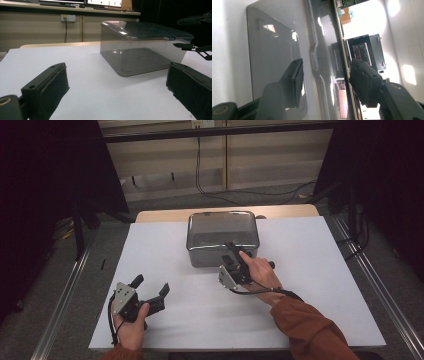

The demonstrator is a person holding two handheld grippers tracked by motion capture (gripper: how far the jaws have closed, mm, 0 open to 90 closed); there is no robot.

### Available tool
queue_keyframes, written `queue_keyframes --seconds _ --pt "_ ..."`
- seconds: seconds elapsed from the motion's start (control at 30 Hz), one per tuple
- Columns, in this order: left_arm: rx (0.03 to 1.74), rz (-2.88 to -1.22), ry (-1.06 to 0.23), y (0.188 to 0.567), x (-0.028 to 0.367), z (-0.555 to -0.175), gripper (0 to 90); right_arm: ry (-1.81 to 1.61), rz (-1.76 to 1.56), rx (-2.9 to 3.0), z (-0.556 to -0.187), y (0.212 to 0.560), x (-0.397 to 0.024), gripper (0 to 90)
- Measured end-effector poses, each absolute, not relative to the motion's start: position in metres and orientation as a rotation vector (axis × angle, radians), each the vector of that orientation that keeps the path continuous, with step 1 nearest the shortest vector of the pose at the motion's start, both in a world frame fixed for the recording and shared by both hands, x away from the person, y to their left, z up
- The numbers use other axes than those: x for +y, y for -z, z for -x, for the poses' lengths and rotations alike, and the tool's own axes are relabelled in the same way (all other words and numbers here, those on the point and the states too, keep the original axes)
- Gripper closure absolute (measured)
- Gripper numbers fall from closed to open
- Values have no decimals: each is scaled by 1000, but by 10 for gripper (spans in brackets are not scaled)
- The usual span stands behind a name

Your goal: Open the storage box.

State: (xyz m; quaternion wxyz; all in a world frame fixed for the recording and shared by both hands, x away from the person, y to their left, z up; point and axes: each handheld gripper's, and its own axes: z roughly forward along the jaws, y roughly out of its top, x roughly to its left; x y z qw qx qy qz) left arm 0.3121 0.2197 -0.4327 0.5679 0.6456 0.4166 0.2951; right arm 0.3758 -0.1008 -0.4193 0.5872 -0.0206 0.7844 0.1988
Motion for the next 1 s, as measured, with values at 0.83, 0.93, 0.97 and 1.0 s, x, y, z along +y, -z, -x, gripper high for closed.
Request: queue_keyframes --seconds 0.83,0.93,0.97,1.0 --pt "978 -1525 -696 433 220 -313 36 -360 111 1831 -378 427 -90 779" --pt "975 -1529 -700 433 220 -313 36 -359 116 1829 -378 427 -90 784" --pt "974 -1532 -696 433 220 -313 37 -361 113 1829 -378 427 -90 785" --pt "974 -1532 -695 433 219 -313 41 -363 111 1828 -378 426 -90 786"
